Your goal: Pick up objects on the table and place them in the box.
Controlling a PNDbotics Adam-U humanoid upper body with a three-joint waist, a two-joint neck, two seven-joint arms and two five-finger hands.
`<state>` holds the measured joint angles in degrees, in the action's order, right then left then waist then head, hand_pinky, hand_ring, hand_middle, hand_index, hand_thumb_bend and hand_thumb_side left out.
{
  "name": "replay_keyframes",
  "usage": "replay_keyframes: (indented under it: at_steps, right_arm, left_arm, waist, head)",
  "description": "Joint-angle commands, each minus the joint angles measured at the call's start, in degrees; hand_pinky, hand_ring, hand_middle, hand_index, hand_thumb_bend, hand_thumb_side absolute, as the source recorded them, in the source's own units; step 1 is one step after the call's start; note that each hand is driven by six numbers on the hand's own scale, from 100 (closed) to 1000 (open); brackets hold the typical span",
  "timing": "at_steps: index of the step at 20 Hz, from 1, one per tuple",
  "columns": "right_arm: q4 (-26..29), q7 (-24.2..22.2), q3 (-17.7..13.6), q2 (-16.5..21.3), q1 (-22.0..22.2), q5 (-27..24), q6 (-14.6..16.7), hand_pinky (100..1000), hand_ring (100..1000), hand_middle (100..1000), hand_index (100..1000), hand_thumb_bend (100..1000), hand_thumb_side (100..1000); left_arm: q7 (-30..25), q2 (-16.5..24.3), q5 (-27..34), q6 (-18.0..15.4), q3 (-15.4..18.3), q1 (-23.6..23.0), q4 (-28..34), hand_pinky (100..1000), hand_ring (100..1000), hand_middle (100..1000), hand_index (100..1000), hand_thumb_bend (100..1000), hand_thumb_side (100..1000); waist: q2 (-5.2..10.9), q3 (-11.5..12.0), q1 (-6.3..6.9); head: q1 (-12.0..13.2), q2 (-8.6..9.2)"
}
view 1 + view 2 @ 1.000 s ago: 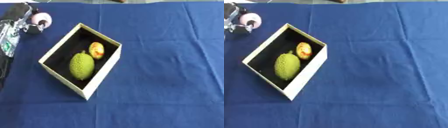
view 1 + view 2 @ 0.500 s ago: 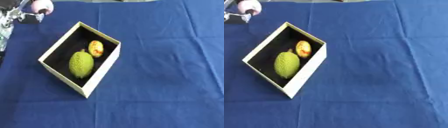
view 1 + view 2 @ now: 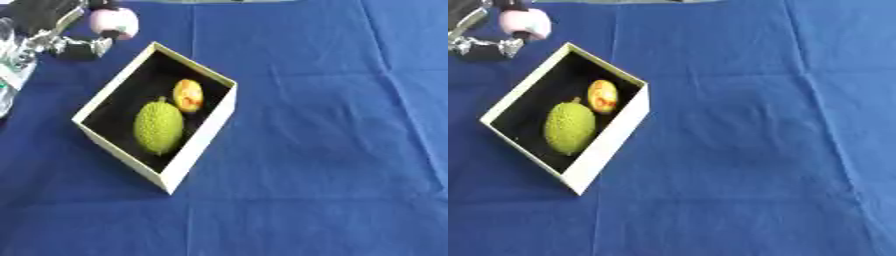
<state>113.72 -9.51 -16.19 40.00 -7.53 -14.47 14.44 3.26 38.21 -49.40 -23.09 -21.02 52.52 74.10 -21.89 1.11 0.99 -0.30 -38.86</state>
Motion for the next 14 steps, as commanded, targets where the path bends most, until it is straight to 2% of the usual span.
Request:
replay_keyframes:
  at_steps: [1, 4, 6, 9, 14]
  right_arm:
    - [0.87, -0.05, -0.48, 2.16, -0.46, -0.48, 0.32, 916, 862, 405, 735, 100, 519]
    - [0.87, -0.11, -0.46, 2.09, -0.61, -0.62, 0.45, 916, 862, 405, 735, 100, 519]
    - [0.87, -0.18, -0.41, 2.08, -0.76, -0.71, 0.51, 916, 861, 405, 735, 100, 519]
    - [0.87, -0.25, -0.35, 2.06, -0.97, -0.90, 0.71, 916, 861, 405, 735, 100, 520]
    - [0.87, -0.43, -0.26, 1.91, -1.03, -1.05, 0.90, 916, 861, 404, 735, 100, 519]
  left_arm:
    - [-1.85, 3.90, 2.90, -2.80, -0.83, -0.93, 5.20, 581, 525, 464, 643, 100, 100]
    - [-4.39, 5.84, 5.47, -5.31, -0.90, -3.98, 9.38, 576, 523, 463, 641, 100, 100]
    - [-6.11, 6.98, 7.19, -5.47, -1.21, -5.95, 12.17, 575, 524, 464, 641, 100, 100]
    - [-8.80, 7.92, 8.84, -3.34, -1.57, -8.09, 16.45, 574, 525, 466, 642, 100, 100]
    - [-21.31, 7.41, 13.65, 2.66, -1.81, -8.67, 22.48, 578, 530, 472, 648, 100, 100]
  waist:
    - [1.35, 0.00, -0.03]
    - [1.24, 0.03, -0.16]
    - [1.16, -0.02, -0.25]
    - [1.10, -0.05, -0.38]
    - [1.03, -0.20, -0.57]
  head:
    - [-0.17, -0.32]
    - [-0.04, -0.19]
    - [-0.06, -0.14]
    - [-0.40, -0.25]
    - [-0.26, -0.36]
